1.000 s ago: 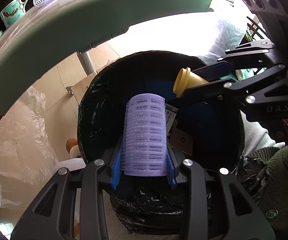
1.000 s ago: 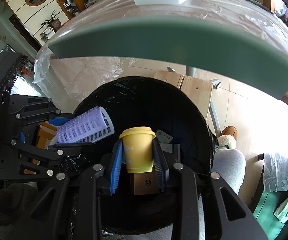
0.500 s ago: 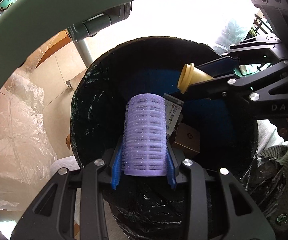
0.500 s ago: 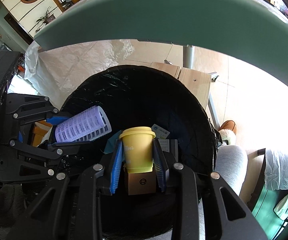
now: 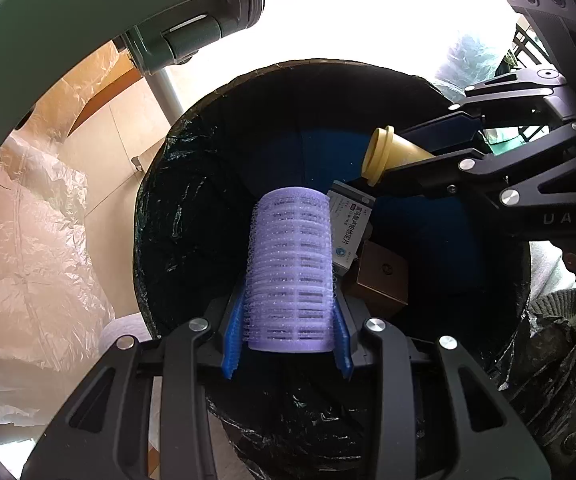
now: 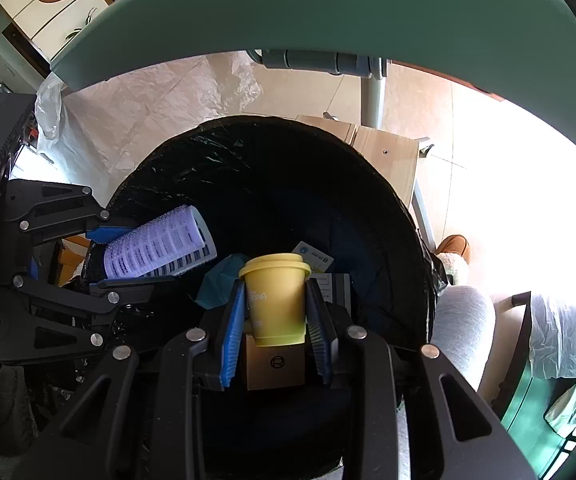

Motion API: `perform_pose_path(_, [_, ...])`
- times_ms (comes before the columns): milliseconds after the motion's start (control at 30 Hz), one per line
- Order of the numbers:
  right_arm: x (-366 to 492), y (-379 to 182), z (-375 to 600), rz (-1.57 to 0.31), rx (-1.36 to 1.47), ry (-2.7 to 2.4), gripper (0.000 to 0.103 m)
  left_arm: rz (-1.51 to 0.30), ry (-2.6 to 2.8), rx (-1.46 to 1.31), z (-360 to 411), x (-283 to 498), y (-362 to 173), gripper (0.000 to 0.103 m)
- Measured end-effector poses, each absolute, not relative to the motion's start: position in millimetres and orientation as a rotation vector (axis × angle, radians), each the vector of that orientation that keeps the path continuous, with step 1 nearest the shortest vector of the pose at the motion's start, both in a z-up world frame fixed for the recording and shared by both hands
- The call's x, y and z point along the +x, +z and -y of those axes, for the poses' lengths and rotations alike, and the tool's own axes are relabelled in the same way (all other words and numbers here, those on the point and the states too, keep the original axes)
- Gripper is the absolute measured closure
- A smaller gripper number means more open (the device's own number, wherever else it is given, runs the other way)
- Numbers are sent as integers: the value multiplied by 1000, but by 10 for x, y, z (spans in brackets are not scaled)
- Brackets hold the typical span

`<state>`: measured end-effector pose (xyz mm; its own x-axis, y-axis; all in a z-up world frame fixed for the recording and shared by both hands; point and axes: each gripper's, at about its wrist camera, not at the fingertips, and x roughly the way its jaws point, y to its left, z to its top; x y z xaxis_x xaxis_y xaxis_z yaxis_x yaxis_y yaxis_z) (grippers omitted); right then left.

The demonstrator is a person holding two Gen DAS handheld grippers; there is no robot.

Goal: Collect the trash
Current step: 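Open left tool dropping purple roller while right tool drops yellow cup into bin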

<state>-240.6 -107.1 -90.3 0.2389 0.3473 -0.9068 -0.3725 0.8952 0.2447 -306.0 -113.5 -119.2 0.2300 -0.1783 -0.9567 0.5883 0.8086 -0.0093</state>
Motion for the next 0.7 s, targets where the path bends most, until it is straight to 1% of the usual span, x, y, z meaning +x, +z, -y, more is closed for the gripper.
perform_pose_path(300, [-2428, -933, 1085, -1240, -28, 476, 72, -1234, -542, 380, 1114, -3024, -1219, 64])
perform_pose_path(333, [-2429, -940, 1094, -1239, -27, 464, 69, -1236, -554, 371, 1106, -3018, -1217, 51])
perform_pose_path(367, [-2435, -935, 1109, -1240, -18, 454, 52, -1237, -559, 364, 1099, -3018, -1210, 40])
perform_pose_path(400, [-2440, -924, 1123, -1237, -3, 455, 39, -1223, -549, 364, 1089, -3028, -1186, 24])
perform_pose_path(433, [-2453, -905, 1140, -1232, 14, 460, 38, -1213, -551, 361, 1077, -3044, -1164, 22])
perform_pose_path(533, [-2490, -851, 1172, -1221, 8, 453, 37, -1197, -549, 353, 1047, -3055, -1140, 22])
perform_pose_path(633, [-2523, -778, 1222, -1210, 30, 447, 33, -1202, -546, 351, 1013, -3085, -1117, 21])
perform_pose_path(700, [-2552, -693, 1253, -1195, 41, 440, 28, -1194, -540, 355, 1005, -3124, -1070, 21])
